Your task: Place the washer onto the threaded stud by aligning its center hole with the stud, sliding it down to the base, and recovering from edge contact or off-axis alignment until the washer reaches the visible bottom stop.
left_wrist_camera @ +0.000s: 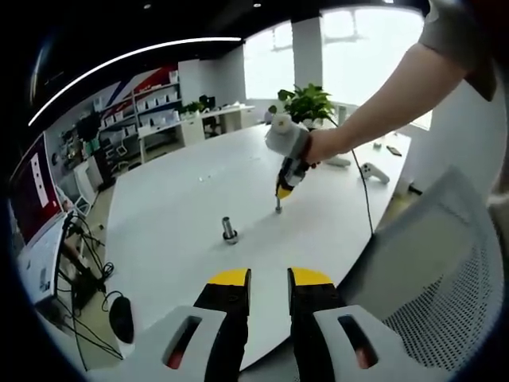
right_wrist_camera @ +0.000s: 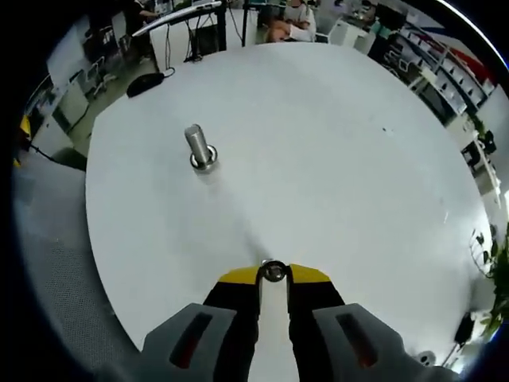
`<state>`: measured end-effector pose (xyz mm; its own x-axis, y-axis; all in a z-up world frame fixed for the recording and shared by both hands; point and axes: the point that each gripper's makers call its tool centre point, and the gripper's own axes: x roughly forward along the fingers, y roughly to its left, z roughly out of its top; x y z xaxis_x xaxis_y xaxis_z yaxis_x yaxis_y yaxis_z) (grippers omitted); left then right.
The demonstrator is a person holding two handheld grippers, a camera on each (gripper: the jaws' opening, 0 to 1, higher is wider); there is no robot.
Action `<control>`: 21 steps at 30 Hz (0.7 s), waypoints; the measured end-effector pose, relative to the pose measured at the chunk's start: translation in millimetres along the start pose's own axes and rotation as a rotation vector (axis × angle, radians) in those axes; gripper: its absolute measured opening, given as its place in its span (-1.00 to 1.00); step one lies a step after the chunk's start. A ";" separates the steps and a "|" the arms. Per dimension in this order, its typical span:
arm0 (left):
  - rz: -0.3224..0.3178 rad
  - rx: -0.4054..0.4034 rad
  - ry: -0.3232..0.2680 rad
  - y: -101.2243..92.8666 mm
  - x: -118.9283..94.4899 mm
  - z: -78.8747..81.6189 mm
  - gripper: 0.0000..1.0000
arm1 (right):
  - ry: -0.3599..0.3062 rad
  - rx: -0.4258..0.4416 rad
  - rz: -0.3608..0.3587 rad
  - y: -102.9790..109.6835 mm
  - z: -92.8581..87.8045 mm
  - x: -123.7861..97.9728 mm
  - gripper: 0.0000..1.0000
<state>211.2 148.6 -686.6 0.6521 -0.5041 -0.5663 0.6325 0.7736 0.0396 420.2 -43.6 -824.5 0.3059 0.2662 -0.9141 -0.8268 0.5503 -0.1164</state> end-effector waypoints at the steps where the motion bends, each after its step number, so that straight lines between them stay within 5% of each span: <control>1: 0.002 0.000 0.000 0.3 -0.1 0.1 -0.68 | 0.002 0.004 0.004 0.5 -0.3 1.5 -0.72; 21: 0.008 -0.005 0.000 2.3 -0.2 -0.3 -0.68 | 0.039 0.072 0.020 4.5 -15.4 23.9 -0.72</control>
<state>212.4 150.6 -686.7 0.6571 -0.4977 -0.5661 0.6250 0.7796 0.0400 416.5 -46.9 -852.8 0.2695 0.2474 -0.9307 -0.7961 0.6010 -0.0707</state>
